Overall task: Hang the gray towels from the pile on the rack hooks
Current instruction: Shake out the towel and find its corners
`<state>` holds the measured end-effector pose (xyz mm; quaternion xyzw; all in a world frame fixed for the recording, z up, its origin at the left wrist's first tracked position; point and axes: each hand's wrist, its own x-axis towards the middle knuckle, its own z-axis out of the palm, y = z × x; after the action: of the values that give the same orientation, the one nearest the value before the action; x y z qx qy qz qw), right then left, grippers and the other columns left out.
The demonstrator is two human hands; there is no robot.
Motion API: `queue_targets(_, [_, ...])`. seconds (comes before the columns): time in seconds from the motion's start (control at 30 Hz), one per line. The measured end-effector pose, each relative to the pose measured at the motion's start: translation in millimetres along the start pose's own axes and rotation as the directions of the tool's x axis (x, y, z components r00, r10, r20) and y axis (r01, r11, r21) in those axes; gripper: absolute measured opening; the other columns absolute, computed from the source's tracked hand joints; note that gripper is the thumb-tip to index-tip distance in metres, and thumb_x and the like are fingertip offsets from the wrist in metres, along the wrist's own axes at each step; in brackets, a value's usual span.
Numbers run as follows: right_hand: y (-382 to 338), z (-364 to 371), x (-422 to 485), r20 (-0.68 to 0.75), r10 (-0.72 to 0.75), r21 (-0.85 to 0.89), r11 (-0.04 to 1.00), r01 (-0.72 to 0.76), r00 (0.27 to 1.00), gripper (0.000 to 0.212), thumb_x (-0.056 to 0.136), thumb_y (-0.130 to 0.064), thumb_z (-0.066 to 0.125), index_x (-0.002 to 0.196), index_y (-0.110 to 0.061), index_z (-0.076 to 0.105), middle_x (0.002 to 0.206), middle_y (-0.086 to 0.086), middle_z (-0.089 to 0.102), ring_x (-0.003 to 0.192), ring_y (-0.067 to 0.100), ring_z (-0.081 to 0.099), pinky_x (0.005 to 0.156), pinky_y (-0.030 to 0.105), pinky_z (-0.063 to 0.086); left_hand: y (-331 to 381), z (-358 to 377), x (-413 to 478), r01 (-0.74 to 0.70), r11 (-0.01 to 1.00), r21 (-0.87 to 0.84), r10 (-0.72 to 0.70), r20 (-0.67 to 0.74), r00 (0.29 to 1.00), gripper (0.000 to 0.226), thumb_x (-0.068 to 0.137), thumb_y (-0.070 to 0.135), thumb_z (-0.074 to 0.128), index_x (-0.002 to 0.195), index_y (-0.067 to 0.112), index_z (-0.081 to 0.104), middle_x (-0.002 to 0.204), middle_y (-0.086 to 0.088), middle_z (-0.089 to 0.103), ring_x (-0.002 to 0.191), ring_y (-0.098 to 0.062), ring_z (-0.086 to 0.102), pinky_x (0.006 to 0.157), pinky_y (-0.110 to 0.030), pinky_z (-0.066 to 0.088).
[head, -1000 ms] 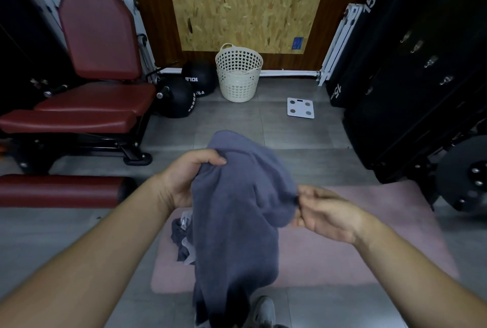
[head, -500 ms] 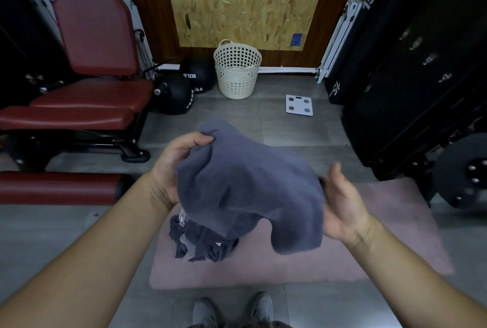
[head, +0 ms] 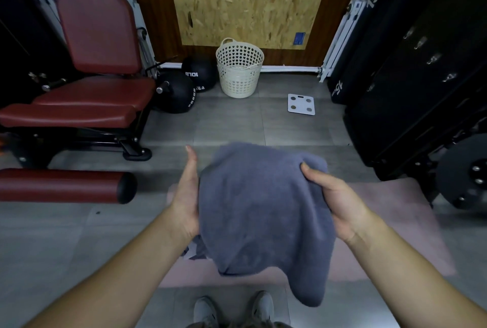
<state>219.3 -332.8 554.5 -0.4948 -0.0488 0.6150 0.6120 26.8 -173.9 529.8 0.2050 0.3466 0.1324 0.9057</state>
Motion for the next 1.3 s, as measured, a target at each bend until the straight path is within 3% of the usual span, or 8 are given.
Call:
queue_targets(0.13, [-8, -7, 2, -0.137, 0.023, -0.025, 0.999, -0.026, 0.99, 0.037, 0.089, -0.027, 0.061, 0.111, 0.001, 0.072, 0.108, 0.022, 0.072, 0.097, 0.032, 0.073, 0.086, 0.041, 0.053, 12, -6, -5, 0.054, 0.959, 0.278, -0.075, 0.066, 0.995, 0.076, 0.061, 0.042, 0.092, 0.12, 0.001, 0.07, 0.126, -0.022, 0.067, 0.113, -0.033, 0.067, 0.09, -0.041, 0.057])
queue_targets(0.23, [-18, -12, -3, -0.095, 0.051, -0.029, 0.998, -0.054, 0.994, 0.037, 0.09, -0.029, 0.06, 0.108, 0.001, 0.075, 0.105, 0.02, 0.073, 0.095, 0.031, 0.073, 0.084, 0.04, 0.058, 19, -4, -3, 0.044, 0.896, 0.442, -0.065, 0.031, 0.997, 0.047, 0.077, 0.005, 0.077, 0.122, -0.002, 0.067, 0.123, -0.022, 0.068, 0.109, -0.032, 0.069, 0.085, -0.037, 0.059])
queue_targets(0.47, [-33, -19, 10, -0.216, -0.115, -0.305, 0.951, 0.045, 0.97, 0.033, 0.087, -0.005, 0.07, 0.119, 0.001, 0.066, 0.112, 0.016, 0.074, 0.101, 0.027, 0.073, 0.081, 0.036, 0.061, 36, 7, -4, 0.053, 0.948, 0.313, -0.063, 0.021, 0.998, 0.031, 0.076, 0.028, 0.069, 0.092, 0.003, 0.079, 0.098, -0.015, 0.076, 0.085, -0.026, 0.074, 0.083, -0.036, 0.056])
queue_targets(0.57, [-34, -19, 23, -0.318, -0.251, -0.295, 0.943, 0.156, 0.914, 0.045, 0.085, -0.008, 0.076, 0.127, -0.005, 0.058, 0.115, 0.017, 0.073, 0.1, 0.026, 0.073, 0.087, 0.039, 0.057, 32, 13, -4, -0.018, 0.965, 0.261, -0.017, 0.133, 0.991, 0.048, 0.059, 0.023, 0.089, 0.102, 0.005, 0.078, 0.107, -0.016, 0.074, 0.095, -0.028, 0.073, 0.081, -0.036, 0.06])
queue_targets(0.7, [-30, -12, 31, -0.317, -0.373, -0.411, 0.883, 0.228, 0.872, 0.061, 0.079, -0.014, 0.082, 0.132, -0.021, 0.052, 0.109, 0.016, 0.071, 0.099, 0.027, 0.073, 0.09, 0.04, 0.056, 25, 19, 2, -0.055, 0.957, 0.284, 0.024, 0.112, 0.993, 0.032, 0.087, 0.01, 0.064, 0.119, 0.004, 0.07, 0.125, -0.017, 0.068, 0.115, -0.031, 0.066, 0.094, -0.042, 0.056])
queue_targets(0.97, [-27, -10, 33, -0.26, -0.411, -0.442, 0.855, 0.27, 0.874, 0.026, 0.086, -0.005, 0.074, 0.111, -0.012, 0.068, 0.109, 0.015, 0.073, 0.096, 0.022, 0.069, 0.092, 0.036, 0.055, 23, 25, 1, -0.013, 0.951, 0.31, 0.007, 0.021, 1.0, 0.025, 0.079, 0.023, 0.067, 0.094, 0.008, 0.08, 0.105, -0.012, 0.075, 0.09, -0.023, 0.074, 0.076, -0.032, 0.06])
queue_targets(1.13, [-25, -8, 34, -0.263, -0.391, -0.506, 0.834, 0.219, 0.882, 0.019, 0.087, -0.015, 0.075, 0.105, -0.015, 0.071, 0.096, 0.003, 0.074, 0.095, 0.019, 0.068, 0.089, 0.033, 0.053, 13, 33, 5, 0.024, 0.979, 0.202, -0.013, -0.053, 0.998, 0.038, 0.085, 0.031, 0.065, 0.11, 0.004, 0.074, 0.108, -0.015, 0.074, 0.089, -0.029, 0.073, 0.079, -0.036, 0.055])
queue_targets(1.3, [-5, 10, 20, -0.197, -0.608, -0.892, 0.437, 0.118, 0.769, 0.017, 0.087, -0.029, 0.075, 0.104, -0.028, 0.072, 0.107, -0.007, 0.058, 0.096, 0.007, 0.056, 0.089, 0.019, 0.045, 9, 39, 19, -0.025, 1.0, -0.002, 0.024, -0.181, 0.983, 0.041, 0.1, 0.033, 0.049, 0.12, 0.002, 0.066, 0.108, -0.017, 0.075, 0.097, -0.032, 0.071, 0.08, -0.041, 0.053])
